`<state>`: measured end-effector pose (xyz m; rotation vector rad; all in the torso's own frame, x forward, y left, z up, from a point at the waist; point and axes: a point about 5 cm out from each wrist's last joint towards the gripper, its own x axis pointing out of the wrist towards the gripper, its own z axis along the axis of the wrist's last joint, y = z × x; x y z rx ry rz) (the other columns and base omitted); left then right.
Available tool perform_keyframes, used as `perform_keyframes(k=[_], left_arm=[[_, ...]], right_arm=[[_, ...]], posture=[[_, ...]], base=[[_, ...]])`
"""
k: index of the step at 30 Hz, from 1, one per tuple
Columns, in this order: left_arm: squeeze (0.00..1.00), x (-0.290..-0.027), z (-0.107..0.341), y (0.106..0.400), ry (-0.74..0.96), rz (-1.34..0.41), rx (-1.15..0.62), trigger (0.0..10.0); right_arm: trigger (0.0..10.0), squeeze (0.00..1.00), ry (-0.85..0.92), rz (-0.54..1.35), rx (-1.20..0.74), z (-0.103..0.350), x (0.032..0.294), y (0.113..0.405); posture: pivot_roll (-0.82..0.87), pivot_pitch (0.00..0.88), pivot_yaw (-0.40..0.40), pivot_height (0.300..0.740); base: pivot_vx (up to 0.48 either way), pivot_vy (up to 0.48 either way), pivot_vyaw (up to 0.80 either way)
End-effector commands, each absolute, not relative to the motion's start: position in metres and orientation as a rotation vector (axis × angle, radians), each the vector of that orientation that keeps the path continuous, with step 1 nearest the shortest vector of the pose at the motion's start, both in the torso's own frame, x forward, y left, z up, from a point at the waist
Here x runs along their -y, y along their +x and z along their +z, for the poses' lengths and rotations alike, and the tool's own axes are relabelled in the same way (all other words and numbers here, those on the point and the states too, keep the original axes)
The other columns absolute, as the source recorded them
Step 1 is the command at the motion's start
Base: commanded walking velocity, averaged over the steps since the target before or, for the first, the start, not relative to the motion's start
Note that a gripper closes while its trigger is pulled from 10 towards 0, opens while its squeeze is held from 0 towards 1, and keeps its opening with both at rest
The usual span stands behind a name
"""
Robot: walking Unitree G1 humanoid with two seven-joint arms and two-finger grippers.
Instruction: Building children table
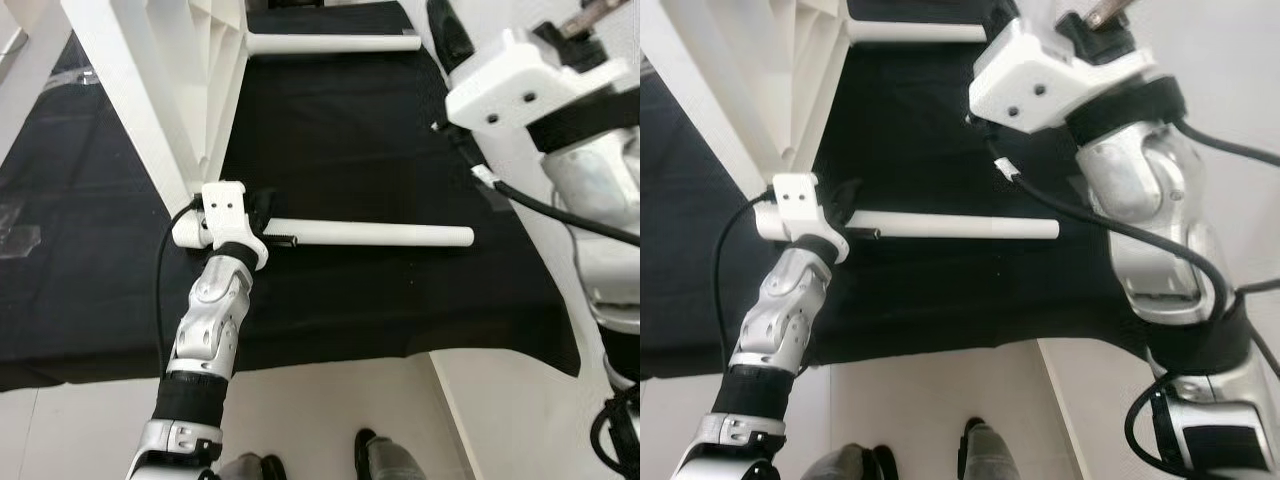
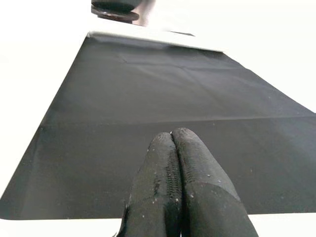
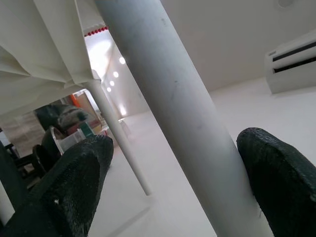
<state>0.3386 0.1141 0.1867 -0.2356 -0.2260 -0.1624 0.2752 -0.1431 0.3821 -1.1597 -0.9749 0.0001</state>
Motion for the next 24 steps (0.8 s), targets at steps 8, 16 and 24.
perform_keyframes(k=[8, 16, 24], left_arm=[[0.0, -0.118, 0.183, 0.335, -0.246, -0.128, 0.218, 10.0], [0.0, -0.115, 0.183, 0.335, -0.256, -0.128, 0.217, 10.0], [0.0, -0.121, 0.177, 0.334, -0.247, -0.108, 0.205, 10.0]], right_arm=[[10.0, 0.0, -1.258, 0.058, 0.953, 0.388, 0.144, 0.284], [10.0, 0.0, -1.333, 0.043, 0.911, 0.399, 0.149, 0.291], [0.0, 0.0, -1.348, -0.002, 0.893, 0.41, 0.154, 0.293]], posture=[[-0.16, 0.204, -0.019, 0.74], [-0.17, 0.194, -0.023, 0.74], [-0.17, 0.184, -0.027, 0.74]], base=[[0.0, 0.0, 0.0], [0.0, 0.0, 0.0], [0.0, 0.0, 0.0]])
